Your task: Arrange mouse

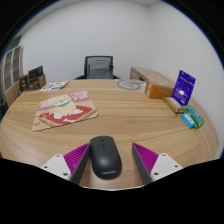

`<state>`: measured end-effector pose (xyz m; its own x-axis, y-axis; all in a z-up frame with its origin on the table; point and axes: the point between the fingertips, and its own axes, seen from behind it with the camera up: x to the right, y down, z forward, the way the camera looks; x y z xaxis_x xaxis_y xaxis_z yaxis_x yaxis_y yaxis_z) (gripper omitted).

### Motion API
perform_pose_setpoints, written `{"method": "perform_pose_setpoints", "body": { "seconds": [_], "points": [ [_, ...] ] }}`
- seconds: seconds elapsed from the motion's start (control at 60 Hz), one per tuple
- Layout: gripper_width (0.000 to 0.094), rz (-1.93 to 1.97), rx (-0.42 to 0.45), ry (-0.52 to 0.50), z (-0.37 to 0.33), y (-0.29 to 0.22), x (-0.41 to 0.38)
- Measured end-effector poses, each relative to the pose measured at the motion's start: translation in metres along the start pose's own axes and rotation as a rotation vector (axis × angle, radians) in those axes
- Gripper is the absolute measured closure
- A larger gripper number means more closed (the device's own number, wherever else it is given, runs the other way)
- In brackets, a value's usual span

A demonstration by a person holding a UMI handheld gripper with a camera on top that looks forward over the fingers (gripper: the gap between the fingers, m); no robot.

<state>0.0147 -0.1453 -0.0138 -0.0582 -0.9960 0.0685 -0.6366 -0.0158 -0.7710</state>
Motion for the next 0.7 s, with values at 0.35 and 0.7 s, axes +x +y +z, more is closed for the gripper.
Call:
{"method": "perform_pose_setpoints", "body": {
  "seconds": [0.35, 0.7],
  "points": [
    [0.0338, 0.0, -0.005, -0.007, 0.015, -0.009, -0.003],
    [0.0596, 0.025, -0.022, 0.004, 0.014, -0.009, -0.004]
  ]
}}
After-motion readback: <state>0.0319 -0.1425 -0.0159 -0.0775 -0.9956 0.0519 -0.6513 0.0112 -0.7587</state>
